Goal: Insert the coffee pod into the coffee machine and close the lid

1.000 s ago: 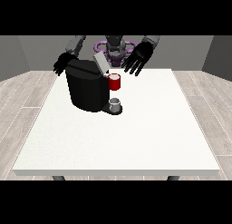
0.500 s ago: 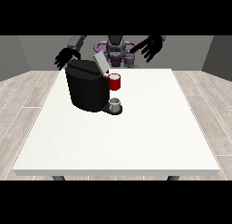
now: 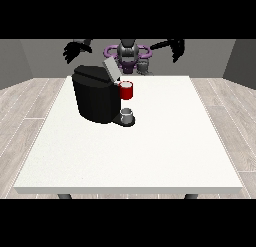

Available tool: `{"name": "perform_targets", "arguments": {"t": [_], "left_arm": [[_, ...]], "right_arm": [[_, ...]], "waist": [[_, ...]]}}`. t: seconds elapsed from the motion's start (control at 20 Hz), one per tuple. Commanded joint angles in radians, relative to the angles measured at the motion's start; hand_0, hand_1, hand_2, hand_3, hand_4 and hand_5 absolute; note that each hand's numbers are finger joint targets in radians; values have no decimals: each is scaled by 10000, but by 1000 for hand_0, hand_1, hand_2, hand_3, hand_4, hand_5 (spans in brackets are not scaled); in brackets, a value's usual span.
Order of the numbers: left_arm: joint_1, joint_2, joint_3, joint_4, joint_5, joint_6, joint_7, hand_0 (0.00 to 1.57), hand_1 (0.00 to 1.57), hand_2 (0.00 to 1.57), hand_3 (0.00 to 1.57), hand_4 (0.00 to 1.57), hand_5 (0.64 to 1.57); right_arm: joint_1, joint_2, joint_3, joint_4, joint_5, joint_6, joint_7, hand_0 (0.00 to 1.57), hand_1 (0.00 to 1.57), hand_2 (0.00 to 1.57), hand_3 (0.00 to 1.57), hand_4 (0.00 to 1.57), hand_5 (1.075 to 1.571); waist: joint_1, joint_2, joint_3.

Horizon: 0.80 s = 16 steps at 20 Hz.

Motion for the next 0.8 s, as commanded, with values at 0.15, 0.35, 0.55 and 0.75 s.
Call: {"name": "perform_targets", "arguments": {"t": [0.15, 0.35, 0.55, 0.75], "left_arm": [[1169, -859, 95, -292, 615, 90, 387, 0, 0, 0, 0, 0, 1571], [1668, -731, 182, -917, 1156, -382, 85, 0, 0, 0, 0, 0, 1571], [1933, -1159, -29, -1539, 1645, -929, 764, 0, 0, 0, 0, 27, 1571], [2787, -1340, -375, -2302, 1908, -613, 546, 0, 0, 0, 0, 88, 1571]], "right_arm": [[-703, -535, 331, -1210, -97, 575, 1231, 0, 0, 0, 0, 0, 1571], [-936, -609, 306, -1412, -423, 1075, 1106, 0, 0, 0, 0, 0, 1571], [-1207, -798, 382, -995, -37, 1098, 1005, 0, 0, 0, 0, 0, 1571], [-1845, -1135, 528, -1218, 23, 1437, 1893, 0, 0, 0, 0, 239, 1571]], "waist": [[376, -878, 1], [788, -447, 4], [1593, -428, 8], [1535, -436, 4]]}}
